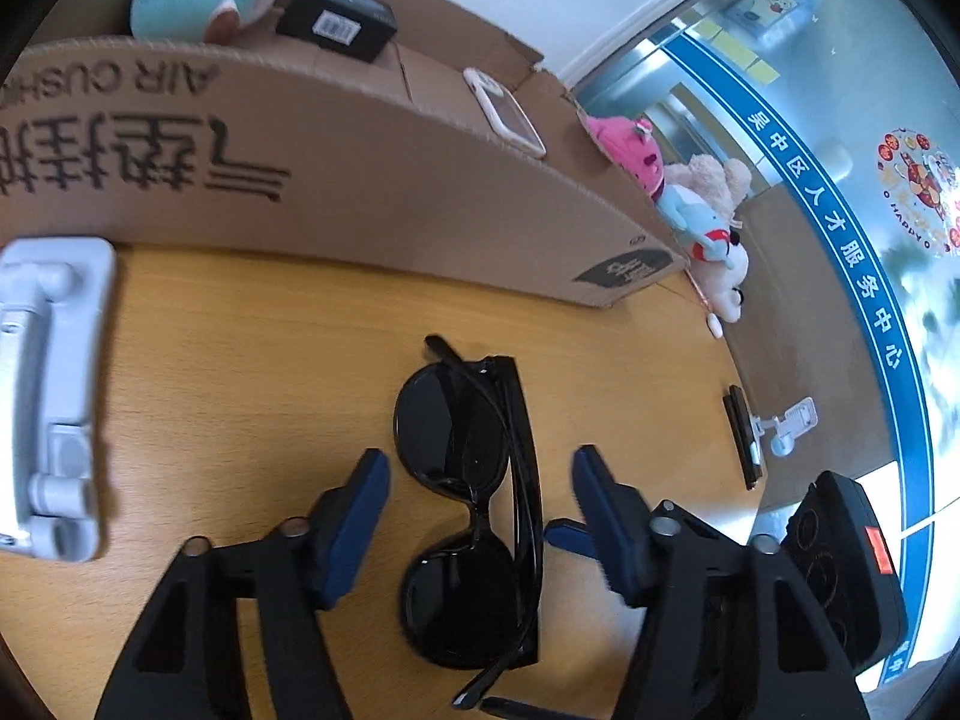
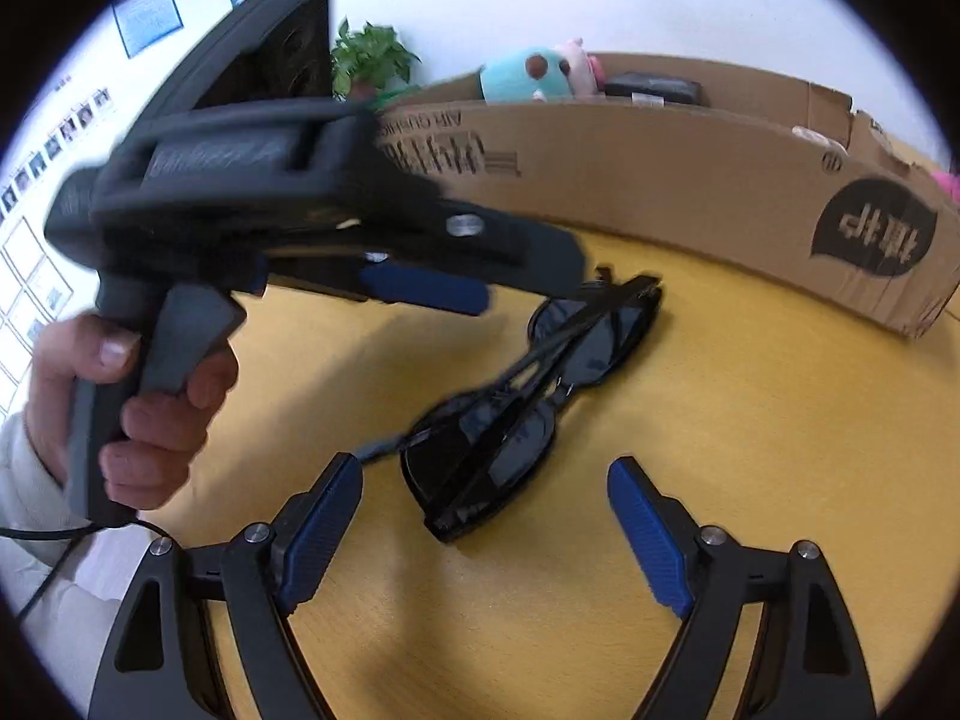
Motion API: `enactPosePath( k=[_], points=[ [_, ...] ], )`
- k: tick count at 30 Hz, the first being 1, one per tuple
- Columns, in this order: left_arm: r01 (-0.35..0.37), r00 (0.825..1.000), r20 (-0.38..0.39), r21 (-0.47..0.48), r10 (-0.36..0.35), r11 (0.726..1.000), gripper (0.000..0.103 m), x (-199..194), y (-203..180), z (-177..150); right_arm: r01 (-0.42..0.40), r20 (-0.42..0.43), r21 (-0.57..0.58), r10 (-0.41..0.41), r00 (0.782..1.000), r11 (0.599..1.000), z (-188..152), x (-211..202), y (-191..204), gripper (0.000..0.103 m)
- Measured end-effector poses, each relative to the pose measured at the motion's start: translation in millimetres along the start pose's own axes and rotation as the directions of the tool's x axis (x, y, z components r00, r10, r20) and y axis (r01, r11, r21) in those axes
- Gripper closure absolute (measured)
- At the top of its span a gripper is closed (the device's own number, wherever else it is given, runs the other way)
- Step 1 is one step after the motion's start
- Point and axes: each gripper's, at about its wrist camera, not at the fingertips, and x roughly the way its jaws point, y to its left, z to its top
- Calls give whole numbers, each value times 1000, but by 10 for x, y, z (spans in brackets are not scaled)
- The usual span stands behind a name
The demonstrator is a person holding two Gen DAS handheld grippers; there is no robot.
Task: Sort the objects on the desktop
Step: 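Close the left tool on the black sunglasses frame and lift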
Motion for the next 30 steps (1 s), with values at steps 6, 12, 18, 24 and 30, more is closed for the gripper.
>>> enactPosePath(
  k=[6, 12, 18, 24, 30],
  points=[
    [30, 999, -11, -19, -30, 999, 65, 108, 6, 5, 79, -9, 1, -79, 997, 997, -40, -46, -66, 18],
    [27, 1000, -5, -44, -27, 999, 80, 74, -19, -8, 79, -20, 37, -78, 997, 996, -66, -113, -82, 18],
    [31, 1000, -1, -21, -31, 999, 64, -48, -94, -7, 59, 8, 103, -60, 998, 993, -33, -235, -160, 18],
    [-19, 997, -68, 32, 21, 999, 67, 90, -144, 0, 38, 10, 130, -40, 999, 991, -11, -218, -184, 18],
    [-11, 997, -76, 32, 14, 999, 85, 53, -99, -36, 23, 18, 177, -26, 1000, 984, -42, -207, -267, 18]
  ],
)
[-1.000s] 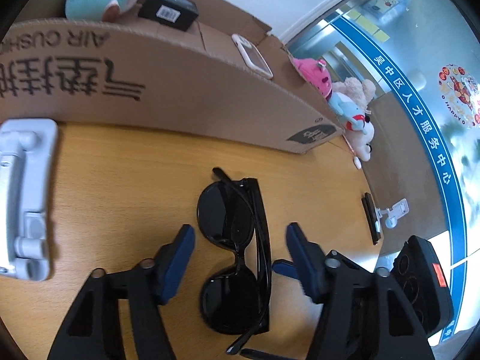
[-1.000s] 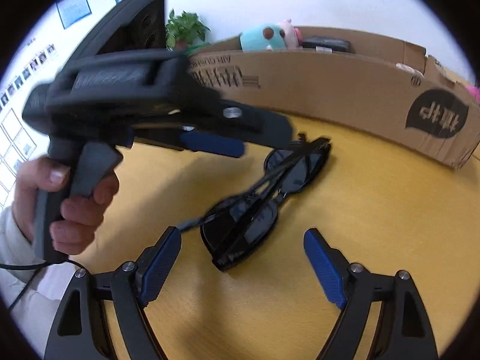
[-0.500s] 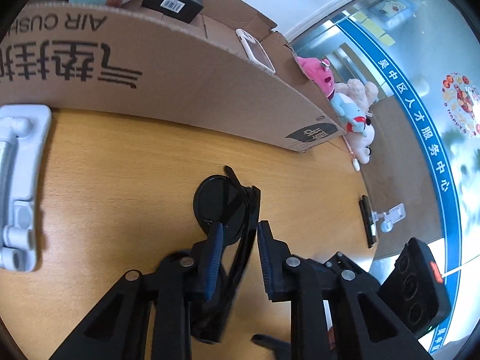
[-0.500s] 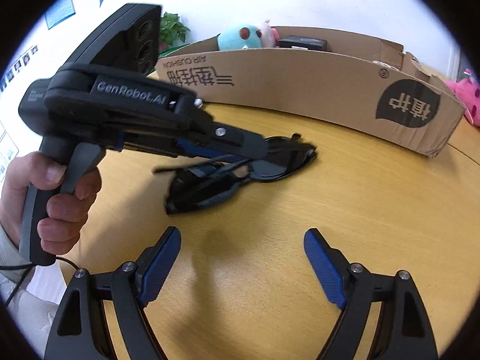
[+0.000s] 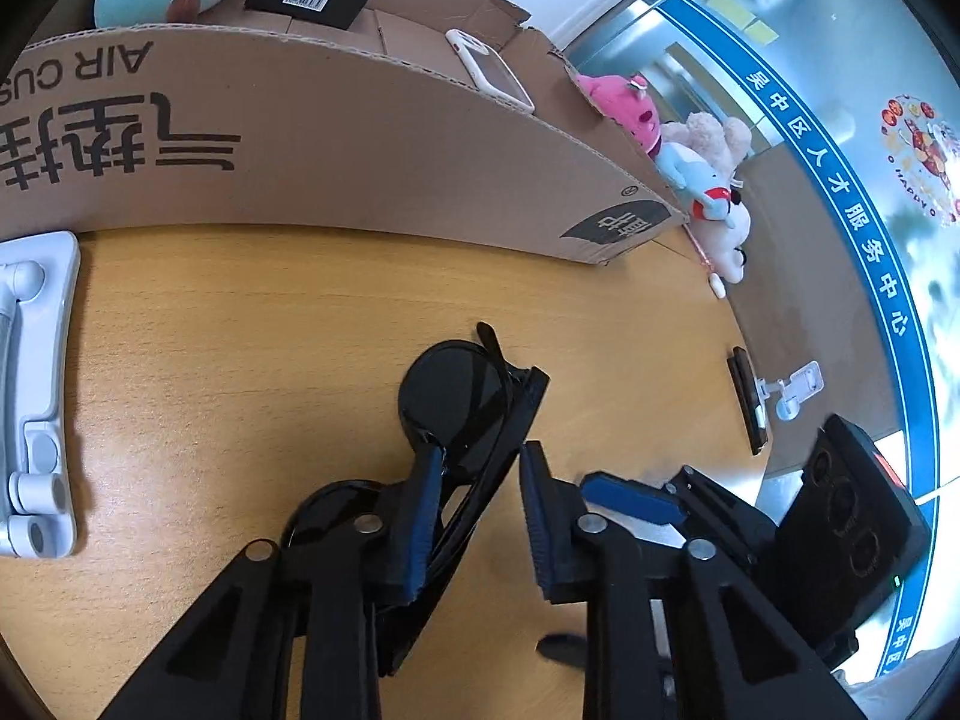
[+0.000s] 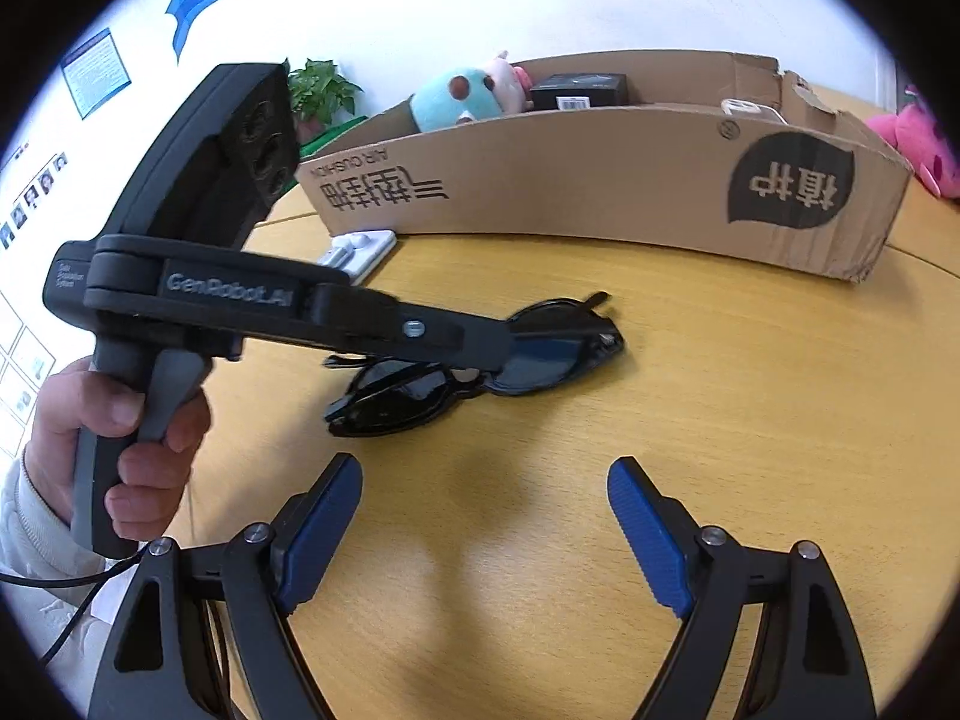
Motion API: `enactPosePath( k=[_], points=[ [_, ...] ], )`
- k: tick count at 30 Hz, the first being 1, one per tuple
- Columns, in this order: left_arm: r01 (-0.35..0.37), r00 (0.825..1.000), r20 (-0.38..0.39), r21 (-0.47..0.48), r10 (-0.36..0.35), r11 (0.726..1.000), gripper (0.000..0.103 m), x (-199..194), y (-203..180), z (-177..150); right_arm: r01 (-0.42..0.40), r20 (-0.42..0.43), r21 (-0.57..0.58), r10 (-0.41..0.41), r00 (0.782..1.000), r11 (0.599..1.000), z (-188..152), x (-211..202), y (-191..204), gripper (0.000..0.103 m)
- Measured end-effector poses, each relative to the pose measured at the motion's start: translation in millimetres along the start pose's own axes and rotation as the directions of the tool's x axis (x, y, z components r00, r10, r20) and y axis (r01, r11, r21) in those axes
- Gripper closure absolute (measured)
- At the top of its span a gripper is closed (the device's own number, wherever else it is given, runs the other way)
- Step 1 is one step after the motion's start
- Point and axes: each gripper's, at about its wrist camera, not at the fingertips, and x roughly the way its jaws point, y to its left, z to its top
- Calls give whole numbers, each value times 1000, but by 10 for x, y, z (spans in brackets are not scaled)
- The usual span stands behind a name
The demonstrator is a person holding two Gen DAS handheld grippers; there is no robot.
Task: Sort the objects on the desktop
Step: 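Close the left tool on the black sunglasses frame and lift, then carry the sunglasses with the left tool into the cardboard box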
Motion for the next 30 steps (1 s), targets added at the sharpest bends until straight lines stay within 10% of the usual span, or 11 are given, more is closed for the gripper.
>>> enactPosePath(
  k=[17, 27, 30],
  points=[
    [62, 997, 59, -79, -57, 995, 98, -17, -47, 96, -177, 85, 169, 165, 983, 970, 240, -71, -171, 22],
    [37, 992, 126, -94, -25, 995, 98, -151, -156, 186, -117, 56, 137, 110, 992, 984, 446, 136, -138, 85],
    [41, 989, 144, -89, -28, 995, 98, -224, -223, 219, -119, 53, 125, 113, 992, 985, 486, 128, -141, 90]
  ],
)
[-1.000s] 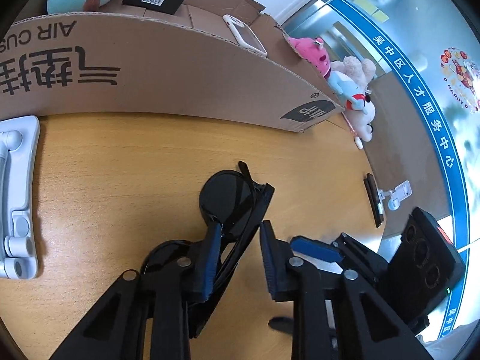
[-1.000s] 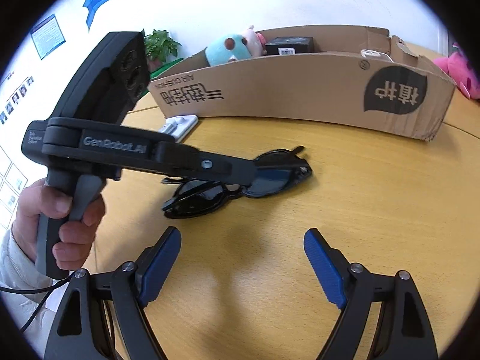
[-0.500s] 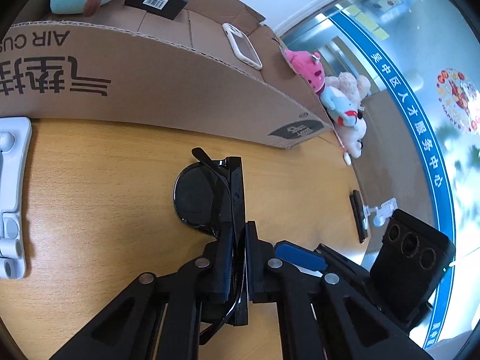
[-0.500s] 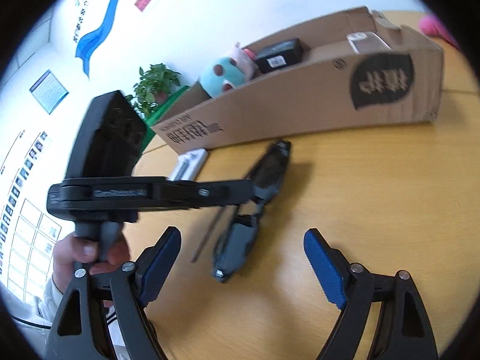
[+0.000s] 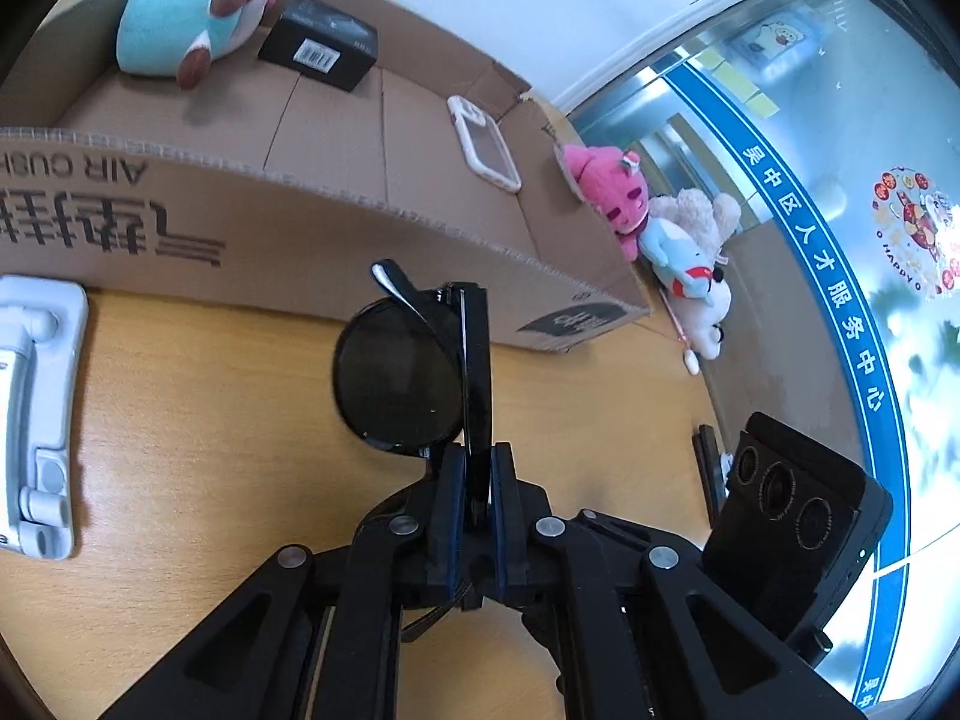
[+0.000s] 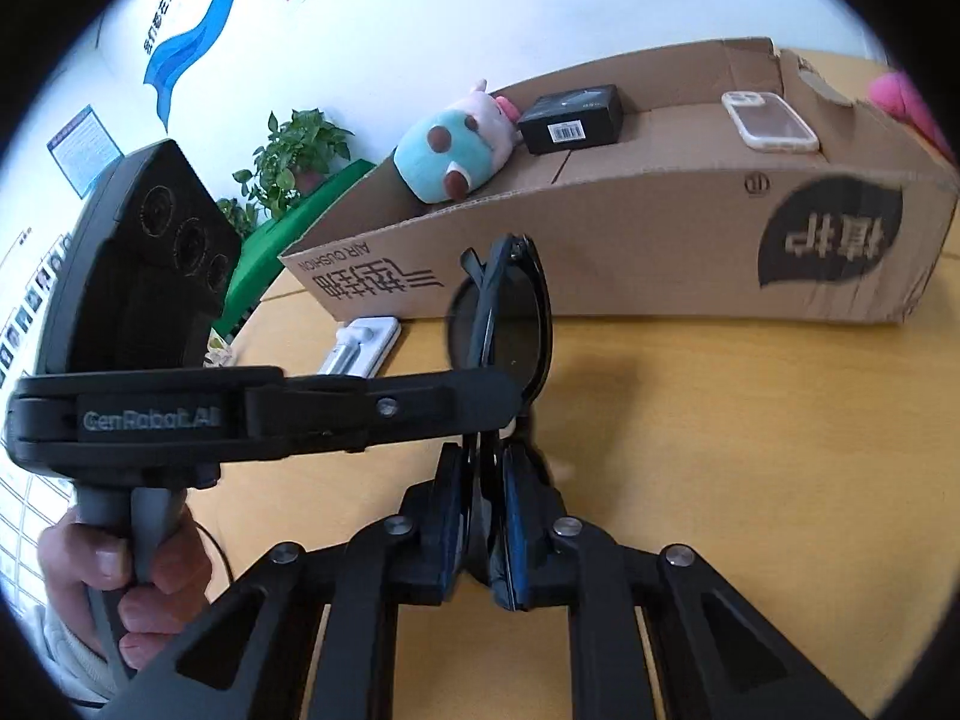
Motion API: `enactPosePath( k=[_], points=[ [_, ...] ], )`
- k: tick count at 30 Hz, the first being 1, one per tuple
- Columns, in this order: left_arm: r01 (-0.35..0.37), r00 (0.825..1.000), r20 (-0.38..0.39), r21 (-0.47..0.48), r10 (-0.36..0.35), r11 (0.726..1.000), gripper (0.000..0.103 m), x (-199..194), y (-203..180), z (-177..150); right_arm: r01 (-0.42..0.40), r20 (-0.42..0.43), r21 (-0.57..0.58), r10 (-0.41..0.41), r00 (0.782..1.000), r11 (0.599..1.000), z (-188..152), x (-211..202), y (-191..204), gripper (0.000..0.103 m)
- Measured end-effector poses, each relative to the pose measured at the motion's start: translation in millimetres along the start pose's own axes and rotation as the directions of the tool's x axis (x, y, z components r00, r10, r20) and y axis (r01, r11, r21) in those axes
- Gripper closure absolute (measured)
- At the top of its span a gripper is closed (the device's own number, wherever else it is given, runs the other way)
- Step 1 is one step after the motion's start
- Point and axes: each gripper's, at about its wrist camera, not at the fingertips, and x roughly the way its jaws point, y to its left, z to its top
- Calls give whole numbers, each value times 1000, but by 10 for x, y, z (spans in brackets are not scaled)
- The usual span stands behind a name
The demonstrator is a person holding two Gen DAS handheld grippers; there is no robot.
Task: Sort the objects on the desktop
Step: 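Carry the sunglasses with the left tool into the cardboard box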
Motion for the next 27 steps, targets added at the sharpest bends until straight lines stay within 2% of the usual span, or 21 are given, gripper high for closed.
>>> enactPosePath(
  k=[2, 9, 13, 16, 20, 23, 27],
  points=[
    [1, 1000, 17, 11, -1, 1000, 98, -57, -55, 22, -28, 5, 0, 28, 1000, 1000, 45, -21, 10, 90],
    [23, 996, 79, 65, -28, 998, 98, -270, -351, 247, -41, 83, -43, 44, 996, 998, 269, -249, 125, 91],
    [29, 991, 129, 136, -47, 990, 98, -410, -616, 583, -21, 133, -88, 33, 991, 996, 562, -398, 188, 91],
    [24, 985, 166, 191, -56, 981, 98, -506, -834, 928, 4, 180, -139, 21, 983, 990, 932, -506, 226, 91],
    [29, 981, 182, 229, -73, 973, 98, -556, -1094, 1585, 25, 224, -185, 18, 974, 982, 1554, -598, 180, 91],
    [14, 981, 184, 247, -61, 969, 98, -481, -1240, 2095, 22, 225, -188, 21, 974, 982, 2029, -598, 59, 91],
    [3, 987, 155, 225, -39, 974, 98, -215, -1224, 2745, 12, 200, -155, 19, 980, 988, 2666, -473, -234, 91]
  ],
)
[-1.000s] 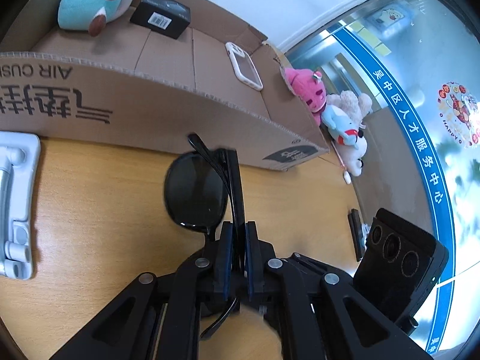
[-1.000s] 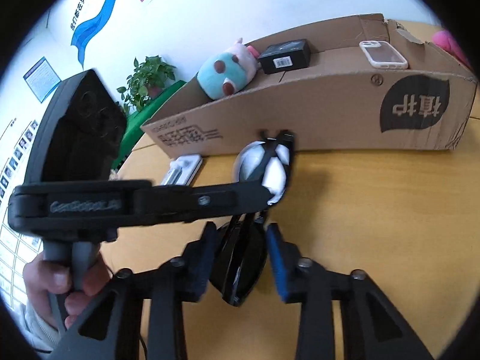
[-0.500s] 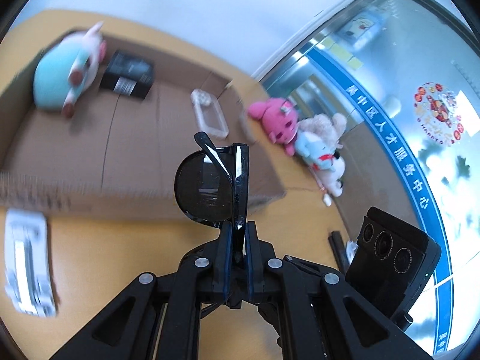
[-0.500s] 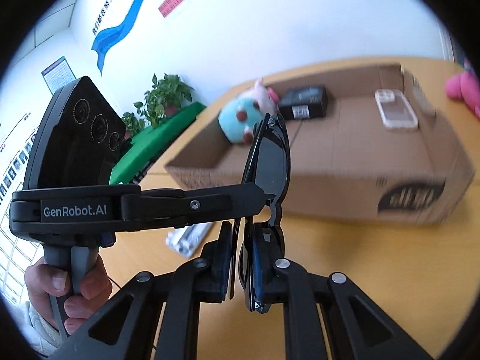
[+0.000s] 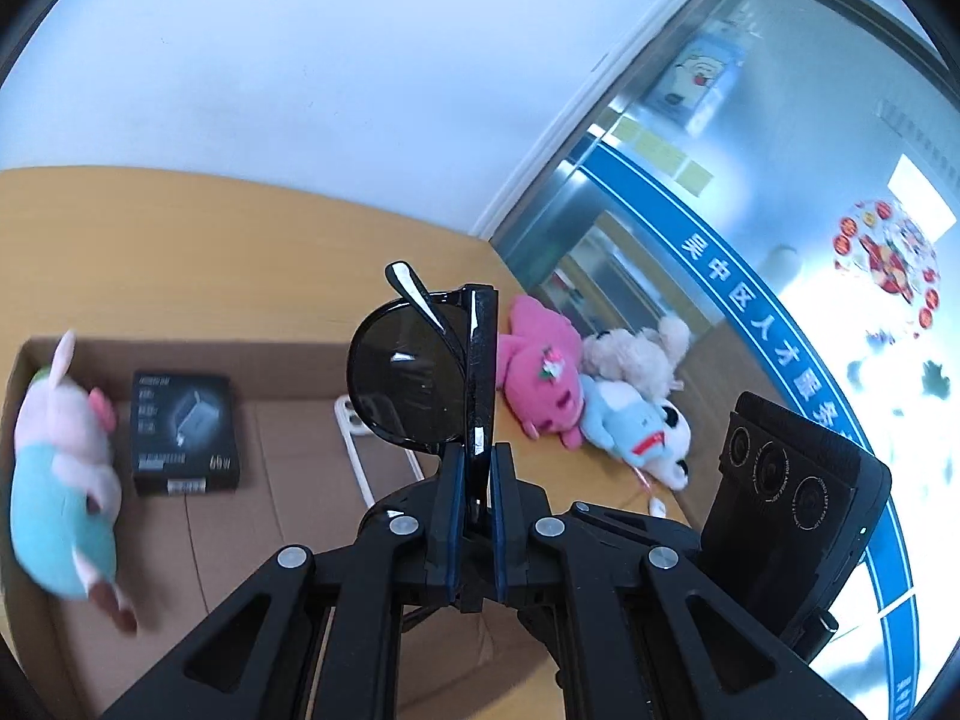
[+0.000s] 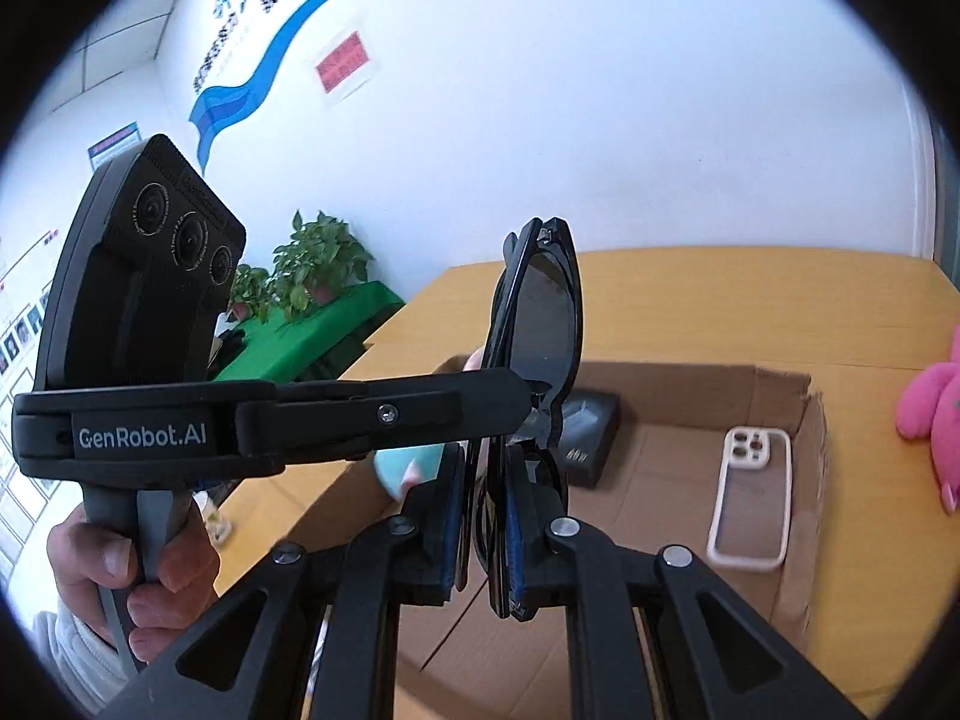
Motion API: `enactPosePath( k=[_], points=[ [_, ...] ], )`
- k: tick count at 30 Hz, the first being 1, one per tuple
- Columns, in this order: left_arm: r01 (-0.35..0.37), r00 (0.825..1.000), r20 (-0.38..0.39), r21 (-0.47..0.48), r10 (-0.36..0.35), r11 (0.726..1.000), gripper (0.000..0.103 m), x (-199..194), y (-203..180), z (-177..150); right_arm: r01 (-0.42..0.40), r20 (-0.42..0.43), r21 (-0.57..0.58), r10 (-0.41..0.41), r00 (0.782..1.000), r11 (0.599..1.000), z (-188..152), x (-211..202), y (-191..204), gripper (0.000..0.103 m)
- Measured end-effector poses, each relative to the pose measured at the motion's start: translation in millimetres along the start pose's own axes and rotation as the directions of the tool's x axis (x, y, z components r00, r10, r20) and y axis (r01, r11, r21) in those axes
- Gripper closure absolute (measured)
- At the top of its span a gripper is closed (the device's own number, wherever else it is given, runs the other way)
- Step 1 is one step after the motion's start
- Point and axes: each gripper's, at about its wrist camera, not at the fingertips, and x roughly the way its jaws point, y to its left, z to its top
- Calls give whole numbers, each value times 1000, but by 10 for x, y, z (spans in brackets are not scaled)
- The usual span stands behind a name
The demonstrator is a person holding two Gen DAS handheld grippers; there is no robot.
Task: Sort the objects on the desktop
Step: 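Carry the sunglasses with the left tool into the cardboard box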
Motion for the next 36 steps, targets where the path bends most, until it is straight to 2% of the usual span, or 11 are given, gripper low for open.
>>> enactPosePath(
  k=[2, 7, 12, 14, 19, 25, 27, 29, 31, 34, 36],
  points=[
    [-8, 999, -32, -16, 8, 1000, 98, 269, 143, 237, 6, -44, 35, -5, 999, 999, 269, 243, -316, 91],
    [-18, 990, -140, -119, 1, 993, 98, 939, 664, 428, 18, -137, 108, -3, 991, 994, 351, 652, -766, 91],
    [-61, 965, -262, -222, 0, 973, 98, 1624, 1212, 270, 22, -270, 240, 45, 962, 970, 108, 1244, -1334, 91],
    [-81, 951, -310, -261, -4, 962, 98, 1860, 1398, 171, 43, -339, 313, 70, 938, 949, -119, 1542, -1598, 91],
    [-129, 924, -383, -315, -2, 940, 98, 2218, 1628, -21, 86, -407, 357, 72, 911, 930, -336, 1769, -1798, 91],
    [-146, 918, -397, -339, -1, 929, 96, 2350, 1700, -128, 108, -418, 390, 71, 906, 914, -498, 1808, -1886, 91],
    [-143, 918, -397, -355, -11, 924, 89, 2348, 1713, -122, 116, -415, 383, 58, 908, 916, -500, 1795, -1865, 88],
    [-153, 920, -393, -329, 12, 932, 63, 2269, 1636, -85, 144, -414, 350, 15, 910, 926, -492, 1753, -1787, 86],
    [-148, 928, -371, -294, 30, 944, 52, 2158, 1532, -23, 142, -400, 338, 6, 917, 931, -468, 1685, -1714, 81],
    [-147, 941, -334, -253, 56, 956, 51, 1874, 1390, 65, 146, -384, 317, -14, 923, 937, -425, 1576, -1613, 64],
    [-140, 953, -294, -225, 70, 964, 51, 1628, 1266, 114, 158, -370, 289, -41, 928, 944, -385, 1435, -1495, 63]
  ],
)
